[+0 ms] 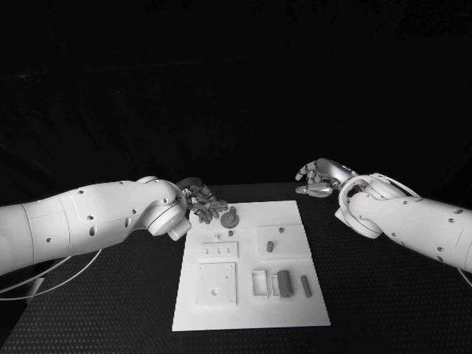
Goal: Assemble the parts on the task board
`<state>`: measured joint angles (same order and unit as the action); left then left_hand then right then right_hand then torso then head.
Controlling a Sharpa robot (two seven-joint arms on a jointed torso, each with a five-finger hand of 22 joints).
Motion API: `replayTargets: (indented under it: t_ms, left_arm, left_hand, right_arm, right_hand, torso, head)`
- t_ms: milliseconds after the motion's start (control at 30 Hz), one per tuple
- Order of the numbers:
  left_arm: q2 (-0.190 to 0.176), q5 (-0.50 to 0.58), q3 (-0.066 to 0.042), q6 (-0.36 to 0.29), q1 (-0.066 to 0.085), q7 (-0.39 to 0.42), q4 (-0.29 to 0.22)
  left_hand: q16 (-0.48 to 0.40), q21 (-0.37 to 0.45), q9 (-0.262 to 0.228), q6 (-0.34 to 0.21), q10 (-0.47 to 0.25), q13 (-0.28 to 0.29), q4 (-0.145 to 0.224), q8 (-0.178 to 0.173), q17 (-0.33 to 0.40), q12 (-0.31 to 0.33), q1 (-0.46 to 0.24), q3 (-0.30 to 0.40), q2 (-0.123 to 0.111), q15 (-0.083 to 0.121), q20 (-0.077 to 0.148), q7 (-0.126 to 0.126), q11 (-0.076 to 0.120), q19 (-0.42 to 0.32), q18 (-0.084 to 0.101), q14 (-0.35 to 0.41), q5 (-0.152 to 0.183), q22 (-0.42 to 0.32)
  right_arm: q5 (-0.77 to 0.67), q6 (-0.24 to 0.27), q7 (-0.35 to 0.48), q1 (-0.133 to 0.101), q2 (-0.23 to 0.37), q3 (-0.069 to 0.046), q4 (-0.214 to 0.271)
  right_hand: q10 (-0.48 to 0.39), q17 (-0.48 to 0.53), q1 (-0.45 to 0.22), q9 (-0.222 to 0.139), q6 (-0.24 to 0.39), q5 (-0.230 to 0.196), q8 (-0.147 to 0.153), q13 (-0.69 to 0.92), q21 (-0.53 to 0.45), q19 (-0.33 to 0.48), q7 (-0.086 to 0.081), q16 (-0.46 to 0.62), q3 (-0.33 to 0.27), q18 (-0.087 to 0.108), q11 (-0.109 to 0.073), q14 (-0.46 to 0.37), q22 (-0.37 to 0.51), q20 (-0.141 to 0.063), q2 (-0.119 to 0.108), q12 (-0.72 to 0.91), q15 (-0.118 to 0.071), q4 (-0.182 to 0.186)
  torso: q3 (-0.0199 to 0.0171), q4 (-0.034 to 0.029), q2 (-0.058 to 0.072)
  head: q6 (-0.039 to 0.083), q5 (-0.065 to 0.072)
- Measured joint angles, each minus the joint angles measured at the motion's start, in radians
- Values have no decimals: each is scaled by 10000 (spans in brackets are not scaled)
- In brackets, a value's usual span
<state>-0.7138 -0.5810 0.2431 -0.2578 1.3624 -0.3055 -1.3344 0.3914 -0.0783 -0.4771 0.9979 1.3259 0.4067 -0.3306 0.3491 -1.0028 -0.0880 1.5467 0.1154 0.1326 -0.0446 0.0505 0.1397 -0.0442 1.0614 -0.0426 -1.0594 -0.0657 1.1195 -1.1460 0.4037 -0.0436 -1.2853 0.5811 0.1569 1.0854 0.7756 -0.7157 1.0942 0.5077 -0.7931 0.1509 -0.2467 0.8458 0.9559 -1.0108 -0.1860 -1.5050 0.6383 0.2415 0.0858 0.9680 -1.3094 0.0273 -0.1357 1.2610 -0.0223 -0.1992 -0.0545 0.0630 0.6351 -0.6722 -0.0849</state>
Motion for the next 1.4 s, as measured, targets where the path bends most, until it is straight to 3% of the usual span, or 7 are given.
replayTargets:
  t_ms: [67,167,233,300,633,1200,1400]
  left_arm:
    - [-60,-334,-1,7,0,-211,-81]
    - [-127,-839,-1,78,-3,-577,-217]
    - [-143,-1138,-3,149,-23,-802,-288]
    - [-139,-1492,-5,246,-90,-1051,-349]
    - [51,-2590,8,702,-452,-1773,-349]
    - [-21,-2698,0,873,-487,-1839,-283]
    - [-38,-2410,-2,828,-488,-1709,-254]
  left_hand:
    - [166,-1,-169,1,-3,206,713,50,-79,11,-1153,1078,-333,77,83,-7,-5,-61,38,77,-242,349]
    - [455,-60,-435,675,68,578,4221,-14,-27,-27,-6736,4173,22,115,145,-533,45,128,-40,11,-297,1021]
    - [538,-60,-484,721,67,648,5734,-54,25,-72,-7990,6167,155,105,155,-508,45,235,-41,-1,-217,1264]
    - [544,-77,-524,722,67,683,6165,-54,35,-81,-8323,6798,148,104,155,-507,44,235,-41,-1,-211,1398]
    - [615,-115,-583,721,63,707,6258,-54,35,-112,-8455,6989,134,104,155,-507,41,235,-38,-1,-210,1549]
    - [615,-56,-677,648,24,729,6260,-54,104,-150,-8614,7074,-24,62,155,-435,1,235,-30,68,109,1718]
    - [615,38,-711,402,-169,739,6233,-126,166,-150,-8489,6823,-705,-17,65,-317,-96,144,-33,233,109,1726]
  right_arm:
    - [255,-56,105,-42,12,-20,-185]
    - [506,-130,227,-76,23,-40,-431]
    - [608,-165,284,-86,22,-54,-543]
    - [707,-204,343,-90,10,-65,-661]
    - [968,-337,523,-106,-58,-131,-921]
    - [981,-559,632,-105,-33,-134,-565]
    - [659,-718,647,-105,-148,-134,-207]
  right_hand:
    - [0,0,0,-3,26,0,0,0,0,34,5,5,-22,1,0,-1,0,33,0,0,0,-22]
    - [-5,0,0,-3,40,0,0,0,0,34,-7,5,-22,1,5,-31,0,35,0,0,31,-22]
    - [-36,0,0,-3,53,0,0,0,0,35,-19,5,-22,1,37,-32,0,35,0,0,31,-22]
    - [-36,0,0,-3,54,0,0,0,0,35,-20,5,-49,1,37,-32,0,36,0,0,32,-49]
    - [-37,0,40,-13,88,0,0,-9,-51,48,-21,5,-77,1,36,-32,0,51,40,0,32,-77]
    - [-37,0,100,-12,122,0,0,-8,-51,50,-23,5,-103,1,37,-33,0,54,100,1,32,-163]
    - [-72,0,118,-9,73,1,-66,-18,-51,50,-59,6,-130,1,0,-33,0,55,118,1,33,-190]
  torso:
    - [1,-1,1]
    - [1,-5,2]
    - [1,-5,2]
    - [1,-6,3]
    - [5,-2,14]
    - [12,1,12]
    - [12,0,12]
  head:
    - [-21,-3]
    - [-71,-4]
    - [-116,-9]
    - [-154,-12]
    - [-313,-35]
    - [-334,67]
    - [-300,83]
